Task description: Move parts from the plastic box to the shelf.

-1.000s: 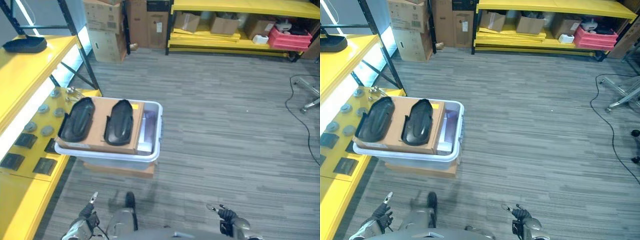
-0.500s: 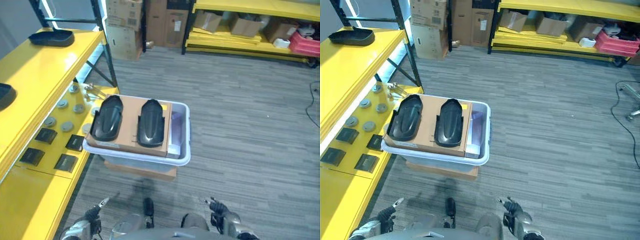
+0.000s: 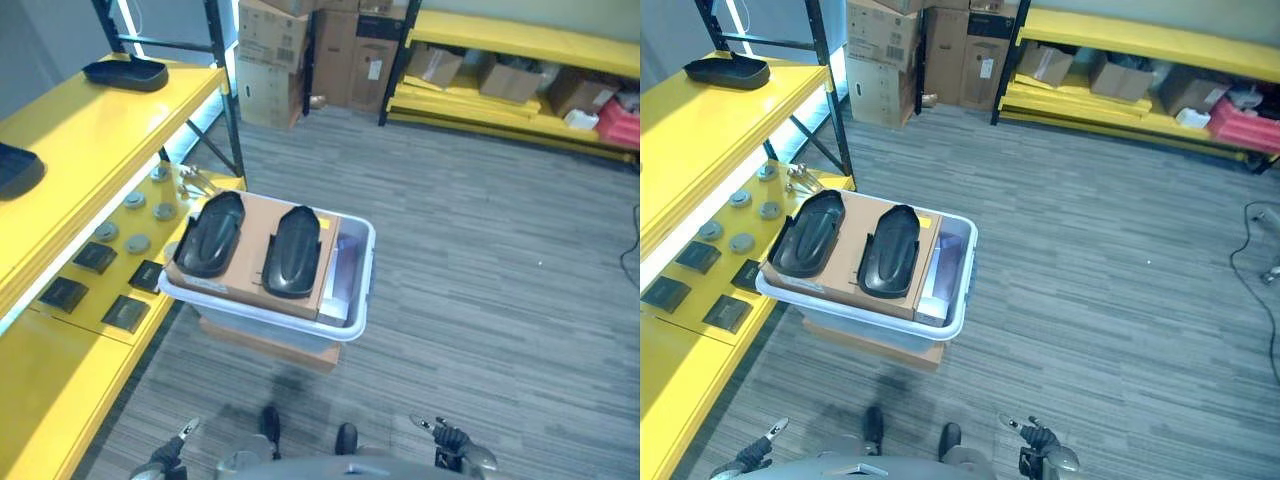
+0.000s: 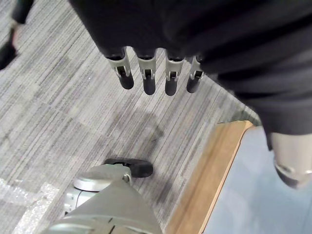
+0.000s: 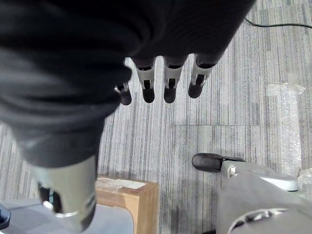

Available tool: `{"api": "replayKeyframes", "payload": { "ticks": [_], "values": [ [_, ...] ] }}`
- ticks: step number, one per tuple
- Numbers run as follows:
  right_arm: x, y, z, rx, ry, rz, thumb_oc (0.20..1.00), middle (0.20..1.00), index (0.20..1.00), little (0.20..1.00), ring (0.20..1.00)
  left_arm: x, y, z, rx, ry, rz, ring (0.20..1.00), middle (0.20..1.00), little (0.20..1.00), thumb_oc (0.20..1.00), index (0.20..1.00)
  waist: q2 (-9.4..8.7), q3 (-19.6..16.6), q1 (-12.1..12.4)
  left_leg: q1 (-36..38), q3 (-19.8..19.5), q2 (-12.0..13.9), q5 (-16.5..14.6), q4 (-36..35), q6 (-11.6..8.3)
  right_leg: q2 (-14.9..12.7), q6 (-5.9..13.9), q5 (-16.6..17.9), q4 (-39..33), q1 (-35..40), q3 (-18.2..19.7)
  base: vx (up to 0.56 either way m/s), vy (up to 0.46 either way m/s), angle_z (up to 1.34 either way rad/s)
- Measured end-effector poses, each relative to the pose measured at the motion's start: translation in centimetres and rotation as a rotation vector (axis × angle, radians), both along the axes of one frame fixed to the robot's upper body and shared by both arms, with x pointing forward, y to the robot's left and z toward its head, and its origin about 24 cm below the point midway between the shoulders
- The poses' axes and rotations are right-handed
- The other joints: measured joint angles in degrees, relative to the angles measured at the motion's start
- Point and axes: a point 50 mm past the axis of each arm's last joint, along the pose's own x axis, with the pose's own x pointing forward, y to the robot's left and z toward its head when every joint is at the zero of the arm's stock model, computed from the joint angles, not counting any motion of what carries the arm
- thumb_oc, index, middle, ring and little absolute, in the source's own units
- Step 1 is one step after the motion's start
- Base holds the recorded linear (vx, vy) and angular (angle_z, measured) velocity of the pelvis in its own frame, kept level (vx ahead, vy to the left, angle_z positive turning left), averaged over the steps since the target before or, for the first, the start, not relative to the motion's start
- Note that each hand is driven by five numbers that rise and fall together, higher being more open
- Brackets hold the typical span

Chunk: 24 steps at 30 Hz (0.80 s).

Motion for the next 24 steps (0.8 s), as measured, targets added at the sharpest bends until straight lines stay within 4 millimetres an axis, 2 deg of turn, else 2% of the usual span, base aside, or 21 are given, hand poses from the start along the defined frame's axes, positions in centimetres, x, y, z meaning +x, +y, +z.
{"api": "replayKeyframes", "payload": {
  "ticks": [2,5,6,7,9,11,13,14,17,19,20,21,22,24],
  "values": [
    [-0.2,-0.4,0.0,-0.008,0.008,-0.007,1.000,1.000,1.000,1.000,1.000,0.2,-0.3,0.0,-0.003,-0.018,0.001,1.000,1.000,1.000,1.000,1.000,0.94,0.31,0.21,-1.06,-1.65,0.98,0.30,3.77,-1.73,0.92,-1.46,-0.97,1.23,-0.65,0.06,-0.01,0.017,0.06],
    [0.8,-0.7,0.4,-0.007,-0.022,-0.037,1.000,1.000,1.000,1.000,1.000,0.5,-0.3,0.0,-0.005,-0.030,-0.003,1.000,1.000,1.000,1.000,1.000,-0.90,2.37,0.71,-4.52,-6.58,1.25,-0.52,9.86,-2.61,-0.39,-3.42,-1.38,2.53,-1.30,1.03,0.00,0.139,-0.20],
    [1.2,-1.0,0.6,-0.013,-0.039,-0.047,1.000,1.000,1.000,1.000,1.000,0.4,-0.3,0.0,-0.003,-0.025,-0.011,1.000,1.000,1.000,1.000,1.000,-1.24,2.96,0.40,-5.20,-7.01,2.26,-1.15,9.44,-3.53,-0.88,-3.80,-1.05,1.90,-1.21,0.54,0.02,0.226,-0.07],
    [1.5,-1.4,0.8,-0.020,-0.052,-0.058,1.000,1.000,1.000,1.000,1.000,0.7,-0.4,0.0,-0.006,-0.030,-0.024,1.000,1.000,1.000,1.000,1.000,-0.91,3.62,0.05,-6.20,-7.03,3.98,-1.19,9.30,-3.73,-0.92,-3.79,-1.07,1.69,-1.17,0.27,0.05,0.318,0.18],
    [1.8,-2.6,1.5,-0.051,-0.075,-0.083,1.000,1.000,1.000,1.000,1.000,2.6,-1.0,0.3,-0.018,-0.071,-0.066,1.000,1.000,1.000,1.000,1.000,0.64,5.83,-0.13,-6.46,-6.65,6.77,-1.28,7.38,-4.21,-1.10,-3.13,-1.10,1.75,-1.20,-0.05,0.03,0.315,0.18],
    [2.9,-3.3,2.3,-0.077,-0.121,-0.096,1.000,1.000,1.000,1.000,1.000,3.8,-1.4,0.4,-0.023,-0.093,-0.095,1.000,1.000,1.000,1.000,1.000,1.42,7.34,-0.32,-5.55,-5.39,7.23,-1.26,4.25,-4.11,-2.42,-1.76,-0.61,2.30,-1.74,0.13,-0.02,0.257,-0.04],
    [4.2,-3.8,3.0,-0.092,-0.178,-0.134,1.000,1.000,1.000,1.000,1.000,5.2,-1.9,0.7,-0.022,-0.115,-0.144,1.000,1.000,1.000,1.000,1.000,3.02,8.09,-1.28,-4.31,-5.38,6.10,-1.27,3.93,-3.91,-4.29,0.08,-0.39,4.09,-3.93,1.20,-0.01,0.206,-0.15],
    [4.9,-3.9,3.5,-0.089,-0.222,-0.167,1.000,1.000,1.000,1.000,1.000,6.1,-2.0,1.0,-0.020,-0.138,-0.155,1.000,1.000,1.000,1.000,1.000,4.10,8.96,-1.69,-4.10,-4.52,5.25,1.56,3.13,-4.46,-5.25,1.31,-0.55,5.16,-4.43,1.62,-0.01,0.170,-0.12],
    [6.9,-2.4,4.2,-0.058,-0.325,-0.159,1.000,1.000,1.000,1.000,1.000,9.0,-1.3,2.5,0.011,-0.245,-0.189,1.000,1.000,1.000,1.000,1.000,1.61,11.27,-1.56,-4.28,-2.61,0.31,2.12,1.25,-1.72,-9.74,3.21,0.35,3.82,-5.40,3.18,-0.04,0.095,-0.03],
    [8.4,-1.6,5.0,-0.063,-0.402,-0.169,1.000,1.000,1.000,1.000,1.000,9.9,-0.7,3.2,0.029,-0.282,-0.180,1.000,1.000,1.000,1.000,1.000,0.52,11.94,-1.32,-5.13,-2.39,-1.64,2.26,1.30,-0.64,-11.45,3.74,1.68,1.67,-5.24,3.18,-0.06,0.019,0.04],
    [9.7,-1.5,6.1,-0.078,-0.468,-0.179,1.000,1.000,1.000,1.000,1.000,10.1,-0.5,3.4,0.041,-0.291,-0.175,1.000,1.000,1.000,1.000,1.000,0.21,12.24,-1.10,-5.65,-2.43,-2.20,2.34,1.31,-0.13,-11.83,3.81,2.40,0.77,-5.23,3.07,-0.06,0.030,0.11],
    [12.3,-2.0,8.8,-0.121,-0.621,-0.216,1.000,1.000,1.000,1.000,1.000,10.0,0.0,3.4,0.051,-0.290,-0.161,1.000,1.000,1.000,1.000,1.000,-0.23,13.10,-0.53,-6.41,-2.38,-2.61,2.32,1.39,-0.01,-11.87,3.97,3.95,-0.93,-5.02,3.02,-0.06,0.062,0.13],
    [14.9,-4.1,13.8,-0.214,-0.820,-0.258,1.000,1.000,1.000,1.000,1.000,9.4,0.2,3.3,0.046,-0.290,-0.138,1.000,1.000,1.000,1.000,1.000,-0.25,14.12,0.28,-7.20,-2.47,-2.69,2.33,1.54,-0.06,-11.81,5.42,5.07,-2.30,-5.02,2.98,-0.04,0.074,0.08],
    [16.9,-5.8,18.9,-0.292,-1.025,-0.293,1.000,1.000,1.000,1.000,1.000,8.4,0.2,2.9,0.043,-0.266,-0.129,1.000,1.000,1.000,1.000,1.000,-0.02,14.53,0.36,-7.99,-2.49,-2.20,2.45,1.61,-0.23,-11.26,6.04,5.42,-2.65,-5.60,2.97,0.01,0.085,0.01]
  ]
}}
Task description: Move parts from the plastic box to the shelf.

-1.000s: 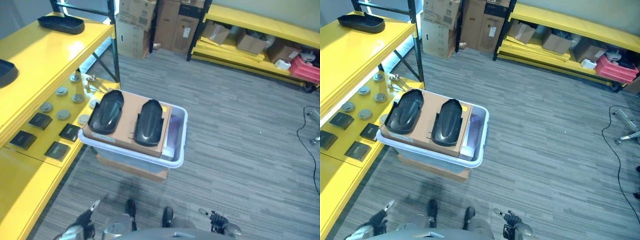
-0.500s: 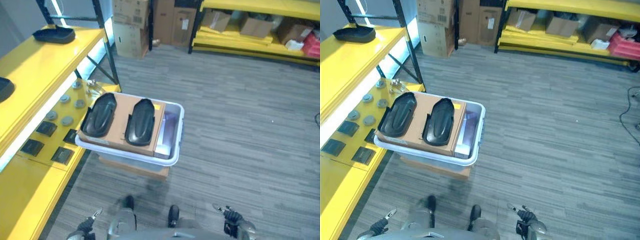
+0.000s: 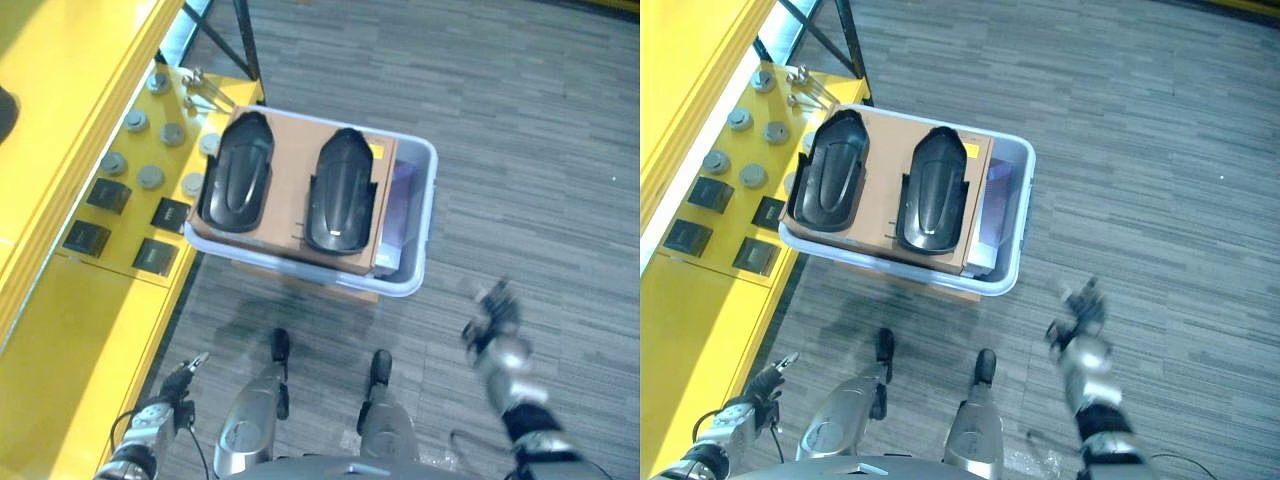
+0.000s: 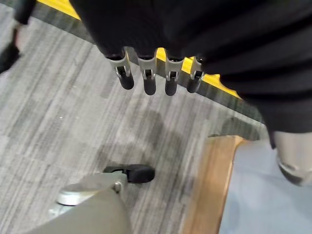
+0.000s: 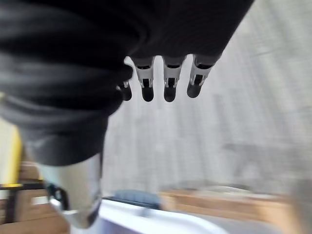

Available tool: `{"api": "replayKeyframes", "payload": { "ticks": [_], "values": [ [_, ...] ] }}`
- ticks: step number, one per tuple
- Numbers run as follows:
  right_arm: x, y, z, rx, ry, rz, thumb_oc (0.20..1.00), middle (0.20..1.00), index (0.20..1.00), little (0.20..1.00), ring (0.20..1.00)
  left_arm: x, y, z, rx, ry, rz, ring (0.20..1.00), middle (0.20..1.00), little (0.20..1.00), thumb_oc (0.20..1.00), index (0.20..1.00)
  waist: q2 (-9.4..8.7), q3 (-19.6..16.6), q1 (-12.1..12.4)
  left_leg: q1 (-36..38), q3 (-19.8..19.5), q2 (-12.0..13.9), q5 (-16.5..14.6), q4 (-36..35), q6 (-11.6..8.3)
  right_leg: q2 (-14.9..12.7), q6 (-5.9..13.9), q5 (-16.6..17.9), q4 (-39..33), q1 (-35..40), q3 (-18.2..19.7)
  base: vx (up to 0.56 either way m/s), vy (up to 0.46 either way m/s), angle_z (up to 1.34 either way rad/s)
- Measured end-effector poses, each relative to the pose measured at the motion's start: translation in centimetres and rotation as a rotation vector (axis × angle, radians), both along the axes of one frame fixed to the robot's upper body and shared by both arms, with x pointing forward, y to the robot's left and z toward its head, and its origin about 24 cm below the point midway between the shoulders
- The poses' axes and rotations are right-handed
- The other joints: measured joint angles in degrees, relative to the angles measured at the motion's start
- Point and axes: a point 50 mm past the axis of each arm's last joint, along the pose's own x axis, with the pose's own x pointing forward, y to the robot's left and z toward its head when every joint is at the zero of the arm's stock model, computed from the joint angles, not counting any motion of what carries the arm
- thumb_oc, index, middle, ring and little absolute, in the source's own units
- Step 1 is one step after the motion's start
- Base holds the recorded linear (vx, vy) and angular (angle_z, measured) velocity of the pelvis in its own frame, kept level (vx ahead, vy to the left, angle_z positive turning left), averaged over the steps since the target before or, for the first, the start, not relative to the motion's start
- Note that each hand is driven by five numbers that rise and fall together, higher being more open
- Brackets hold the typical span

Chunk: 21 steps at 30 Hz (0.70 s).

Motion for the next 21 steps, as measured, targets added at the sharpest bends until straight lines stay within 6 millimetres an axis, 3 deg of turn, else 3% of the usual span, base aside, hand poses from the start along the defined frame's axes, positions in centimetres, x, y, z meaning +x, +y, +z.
{"api": "replayKeyframes", "payload": {
  "ticks": [2,3,6,9,13,15,21],
  "values": [
    [1.5,-0.9,4.5,-0.089,-0.122,-0.015,1.000,1.000,1.000,1.000,1.000,-1.2,0.2,-0.4,-0.019,0.025,0.023,1.000,1.000,1.000,1.000,1.000,0.04,0.11,0.21,-0.01,0.00,0.49,0.12,-0.02,-0.25,0.61,-0.07,0.04,-0.30,-0.04,0.03,0.01,0.067,-0.05],
    [2.3,-1.0,7.7,-0.171,-0.194,-0.003,1.000,1.000,1.000,1.000,1.000,-2.3,0.2,-0.8,-0.035,0.044,0.042,1.000,1.000,1.000,1.000,1.000,0.19,0.18,0.20,0.13,-0.09,0.98,0.28,0.03,-0.53,1.07,-0.14,0.09,-0.72,0.48,-0.20,0.01,0.072,-0.07],
    [3.7,-0.3,10.1,-0.214,-0.210,0.020,1.000,1.000,1.000,1.000,1.000,-2.3,0.1,-0.8,-0.045,0.038,0.043,1.000,1.000,1.000,1.000,1.000,0.41,0.31,0.62,0.06,-0.47,1.31,0.47,0.13,-0.50,1.61,-0.32,0.29,-1.25,0.82,-0.65,0.01,0.067,0.01],
    [5.4,1.1,10.6,-0.215,-0.150,0.076,1.000,1.000,1.000,1.000,1.000,-1.6,-0.9,-0.7,-0.068,-0.001,0.035,1.000,1.000,1.000,1.000,1.000,1.53,0.88,1.34,0.12,-1.55,1.23,0.43,0.32,-0.55,1.53,-0.21,0.24,-1.45,1.65,-1.89,0.03,0.062,0.17],
    [7.8,2.5,9.0,-0.189,0.011,0.151,1.000,1.000,1.000,1.000,1.000,-1.6,-2.0,-1.0,-0.107,0.002,0.018,1.000,1.000,1.000,1.000,1.000,4.05,1.98,5.56,0.07,-3.13,0.62,0.52,0.49,-0.54,1.24,-0.40,-0.21,-1.41,2.94,-3.65,0.04,0.070,0.25],
    [8.2,3.0,8.2,-0.176,0.049,0.175,1.000,1.000,1.000,1.000,1.000,-1.9,-1.9,-1.2,-0.105,0.012,0.016,1.000,1.000,1.000,1.000,1.000,4.21,1.97,7.47,0.08,-3.29,0.33,0.61,0.54,-0.45,1.04,-0.26,-0.32,-1.34,3.31,-4.39,0.00,0.064,0.19],
    [9.8,4.8,7.5,-0.137,0.097,0.212,1.000,1.000,1.000,1.000,1.000,-2.3,-2.2,-1.5,-0.106,0.035,-0.007,1.000,1.000,1.000,1.000,1.000,4.34,2.02,8.54,0.04,-4.41,-0.93,0.85,0.51,-0.17,-0.34,0.27,-1.02,-0.76,3.59,-5.39,0.00,0.051,0.11]
  ]
}}
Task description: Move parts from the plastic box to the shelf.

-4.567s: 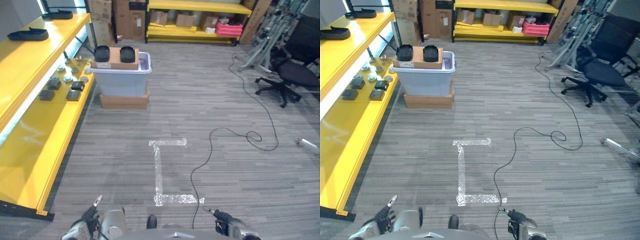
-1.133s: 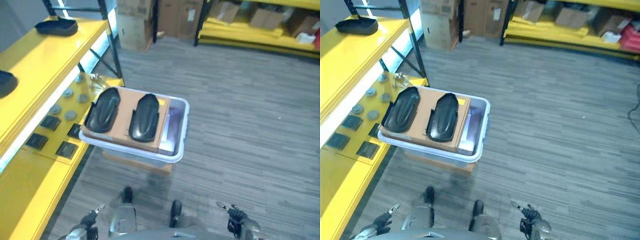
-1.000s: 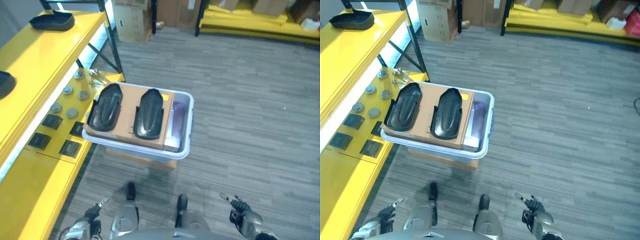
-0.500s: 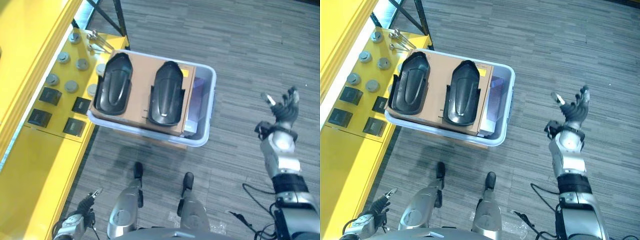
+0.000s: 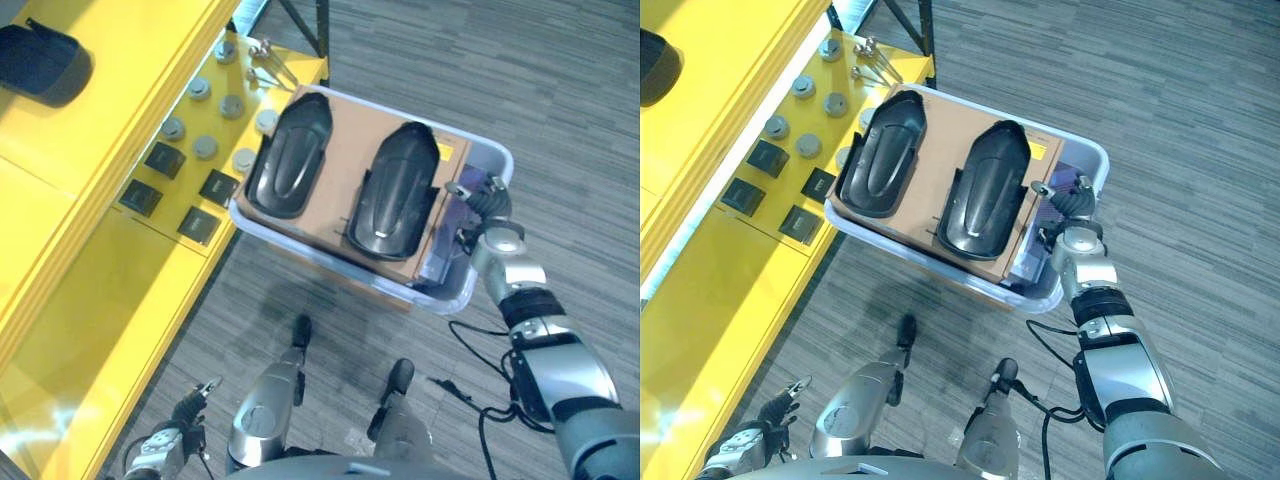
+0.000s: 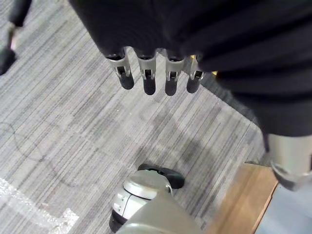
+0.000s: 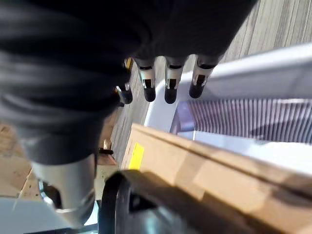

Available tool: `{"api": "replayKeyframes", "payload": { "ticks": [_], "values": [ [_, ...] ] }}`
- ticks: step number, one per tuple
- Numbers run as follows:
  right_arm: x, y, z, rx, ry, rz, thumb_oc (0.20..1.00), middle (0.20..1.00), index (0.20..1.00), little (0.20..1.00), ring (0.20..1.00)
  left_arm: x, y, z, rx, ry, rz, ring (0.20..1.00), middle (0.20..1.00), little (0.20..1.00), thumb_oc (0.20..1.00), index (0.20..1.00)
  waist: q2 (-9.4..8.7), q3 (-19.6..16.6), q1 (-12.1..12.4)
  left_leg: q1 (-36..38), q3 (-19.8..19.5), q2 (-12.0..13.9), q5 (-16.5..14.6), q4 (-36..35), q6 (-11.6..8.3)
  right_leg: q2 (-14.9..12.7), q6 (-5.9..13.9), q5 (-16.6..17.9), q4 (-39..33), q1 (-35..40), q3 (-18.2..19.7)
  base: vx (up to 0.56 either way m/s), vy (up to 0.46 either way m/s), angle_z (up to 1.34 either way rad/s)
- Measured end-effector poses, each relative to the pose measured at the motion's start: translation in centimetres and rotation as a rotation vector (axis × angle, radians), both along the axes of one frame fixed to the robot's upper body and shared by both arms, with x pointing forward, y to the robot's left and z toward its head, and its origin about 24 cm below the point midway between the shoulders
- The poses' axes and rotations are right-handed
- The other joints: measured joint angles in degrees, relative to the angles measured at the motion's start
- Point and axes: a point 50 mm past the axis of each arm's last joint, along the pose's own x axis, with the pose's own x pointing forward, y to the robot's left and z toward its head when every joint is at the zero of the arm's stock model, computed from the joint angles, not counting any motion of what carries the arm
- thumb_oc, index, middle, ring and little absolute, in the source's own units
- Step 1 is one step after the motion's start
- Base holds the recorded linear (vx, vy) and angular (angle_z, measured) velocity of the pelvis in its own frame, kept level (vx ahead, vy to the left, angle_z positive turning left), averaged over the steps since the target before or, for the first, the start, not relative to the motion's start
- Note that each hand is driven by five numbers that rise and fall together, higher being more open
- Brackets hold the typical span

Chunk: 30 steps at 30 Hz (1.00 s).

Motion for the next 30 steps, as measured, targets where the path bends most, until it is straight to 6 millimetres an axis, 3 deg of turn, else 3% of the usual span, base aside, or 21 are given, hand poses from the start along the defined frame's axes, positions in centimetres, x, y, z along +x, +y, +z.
{"api": "replayKeyframes", "payload": {
  "ticks": [5,11,20,24,30],
  "values": [
    [0.0,0.3,-0.4,-0.008,0.020,0.009,1.000,1.000,1.000,1.000,1.000,0.0,0.0,0.1,-0.006,-0.011,-0.008,1.000,1.000,1.000,1.000,1.000,0.02,0.01,0.49,0.05,-0.25,-0.21,0.09,-0.04,0.07,-0.25,-0.04,-0.11,0.29,0.18,-0.78,0.00,0.014,0.04],
    [-0.2,0.4,-1.5,-0.057,0.101,0.020,1.000,1.000,1.000,1.000,1.000,0.1,0.0,0.1,-0.012,-0.015,-0.012,1.000,1.000,1.000,1.000,1.000,0.02,0.01,-0.55,0.10,-0.27,-0.07,0.13,-0.04,-0.22,-0.18,-0.04,-0.11,0.81,0.05,-0.75,0.00,0.000,0.00],
    [-2.4,0.3,-6.7,-0.199,0.331,0.055,1.000,1.000,1.000,1.000,1.000,0.2,-0.6,0.0,-0.017,-0.016,-0.049,1.000,1.000,1.000,1.000,1.000,-0.03,0.04,-1.30,-0.44,-0.47,0.13,0.46,-0.59,-0.58,-0.14,0.00,-0.14,1.39,-1.03,-0.66,-0.03,-0.006,0.00],
    [-2.4,0.7,-7.2,-0.191,0.322,0.059,1.000,1.000,1.000,1.000,1.000,0.5,-0.7,0.1,-0.014,-0.027,-0.052,1.000,1.000,1.000,1.000,1.000,-0.04,0.13,-1.38,-1.50,-0.74,0.41,0.72,-0.58,-0.82,0.14,0.00,-0.14,1.60,-2.07,-0.85,-0.05,-0.001,0.01],
    [-1.7,1.1,-6.1,-0.195,0.280,0.070,1.000,1.000,1.000,1.000,1.000,1.9,-0.8,0.6,-0.016,-0.061,-0.052,1.000,1.000,1.000,1.000,1.000,0.06,1.43,-1.24,-2.17,-1.27,0.41,0.91,-0.58,-0.95,0.26,-0.01,-0.14,1.65,-2.43,-1.13,-0.02,0.002,0.04]
  ]
}}
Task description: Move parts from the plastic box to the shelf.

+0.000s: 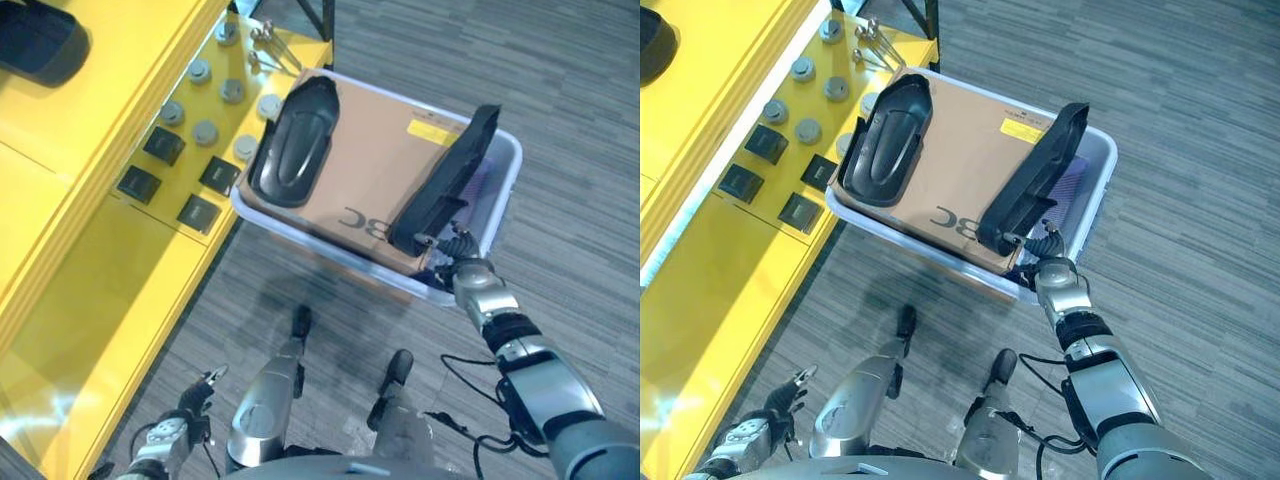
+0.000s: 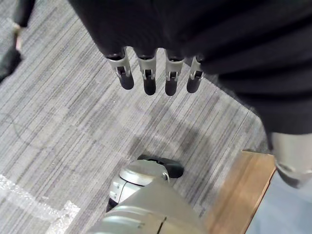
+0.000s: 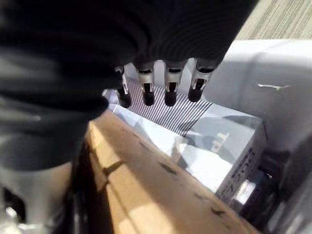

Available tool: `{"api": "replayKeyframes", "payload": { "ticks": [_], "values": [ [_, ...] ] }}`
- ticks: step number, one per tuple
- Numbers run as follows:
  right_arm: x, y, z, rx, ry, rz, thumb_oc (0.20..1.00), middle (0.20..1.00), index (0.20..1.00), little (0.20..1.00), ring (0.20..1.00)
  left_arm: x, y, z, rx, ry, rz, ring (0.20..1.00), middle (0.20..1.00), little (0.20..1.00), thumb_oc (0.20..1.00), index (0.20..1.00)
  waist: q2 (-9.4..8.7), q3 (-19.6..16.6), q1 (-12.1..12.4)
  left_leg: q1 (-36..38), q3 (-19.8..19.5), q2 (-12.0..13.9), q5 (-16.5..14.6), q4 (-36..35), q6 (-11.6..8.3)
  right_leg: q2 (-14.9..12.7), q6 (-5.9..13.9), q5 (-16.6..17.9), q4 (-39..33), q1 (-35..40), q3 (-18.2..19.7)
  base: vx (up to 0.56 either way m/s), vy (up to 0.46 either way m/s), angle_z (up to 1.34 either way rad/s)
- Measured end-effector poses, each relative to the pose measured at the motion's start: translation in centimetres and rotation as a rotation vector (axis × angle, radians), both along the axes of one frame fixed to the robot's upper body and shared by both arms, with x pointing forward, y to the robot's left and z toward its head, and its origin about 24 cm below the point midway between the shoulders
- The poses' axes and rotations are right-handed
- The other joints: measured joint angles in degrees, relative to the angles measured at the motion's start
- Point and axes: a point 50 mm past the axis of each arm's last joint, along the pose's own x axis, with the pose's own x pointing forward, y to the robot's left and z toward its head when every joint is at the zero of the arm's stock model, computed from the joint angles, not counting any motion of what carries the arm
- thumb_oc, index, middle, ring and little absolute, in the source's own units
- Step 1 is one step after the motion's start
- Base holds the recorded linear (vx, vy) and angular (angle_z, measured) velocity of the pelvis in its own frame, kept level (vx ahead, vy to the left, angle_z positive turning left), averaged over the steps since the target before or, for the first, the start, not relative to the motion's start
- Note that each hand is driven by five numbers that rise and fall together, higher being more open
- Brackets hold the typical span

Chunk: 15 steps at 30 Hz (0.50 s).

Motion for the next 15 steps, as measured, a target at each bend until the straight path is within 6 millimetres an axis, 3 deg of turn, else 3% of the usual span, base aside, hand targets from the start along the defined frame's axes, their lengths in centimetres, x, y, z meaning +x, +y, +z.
{"api": "replayKeyframes", "payload": {
  "ticks": [2,3,4,5,15],
  "values": [
    [0.2,0.2,0.4,-0.001,-0.011,0.005,1.000,1.000,1.000,1.000,1.000,0.4,0.0,0.1,-0.008,-0.012,0.014,1.000,1.000,1.000,1.000,1.000,-0.03,0.35,0.13,0.00,-0.10,0.00,0.00,0.00,0.00,0.04,0.01,-0.03,0.01,0.04,-0.04,0.00,0.000,0.00],
    [0.3,0.3,0.6,-0.001,-0.020,0.010,0.950,0.950,0.950,0.950,0.950,0.5,0.0,0.2,-0.010,-0.015,0.018,1.000,1.000,1.000,1.000,1.000,-0.05,0.56,0.13,-0.04,-0.12,0.00,0.00,-0.01,0.00,0.06,0.01,-0.04,0.02,0.01,-0.04,0.00,0.000,0.00],
    [0.4,0.4,0.7,0.001,-0.027,0.015,0.495,0.495,0.495,0.495,0.495,0.5,0.0,0.2,-0.012,-0.015,0.021,1.000,1.000,1.000,1.000,1.000,-0.06,0.58,0.11,-0.09,-0.14,0.00,0.00,-0.01,0.00,0.06,0.01,-0.06,0.01,-0.02,-0.04,0.00,0.000,0.00],
    [0.4,0.5,0.8,0.001,-0.032,0.019,0.200,0.200,0.200,0.200,0.200,0.5,0.0,0.2,-0.012,-0.014,0.021,1.000,1.000,1.000,1.000,1.000,-0.05,0.58,0.11,-0.09,-0.14,0.00,0.00,-0.03,0.00,0.06,0.01,-0.09,0.01,-0.01,-0.04,0.00,0.000,0.00],
    [0.4,-0.5,1.8,-0.010,-0.069,0.000,0.200,0.200,0.200,0.200,0.200,0.5,0.0,0.2,-0.012,-0.015,0.021,1.000,1.000,1.000,1.000,1.000,-0.07,0.59,-0.05,-0.07,-0.31,0.30,0.00,-0.03,-0.01,0.43,-0.04,-0.28,0.01,0.06,-0.12,0.00,0.000,0.00]
  ]
}}
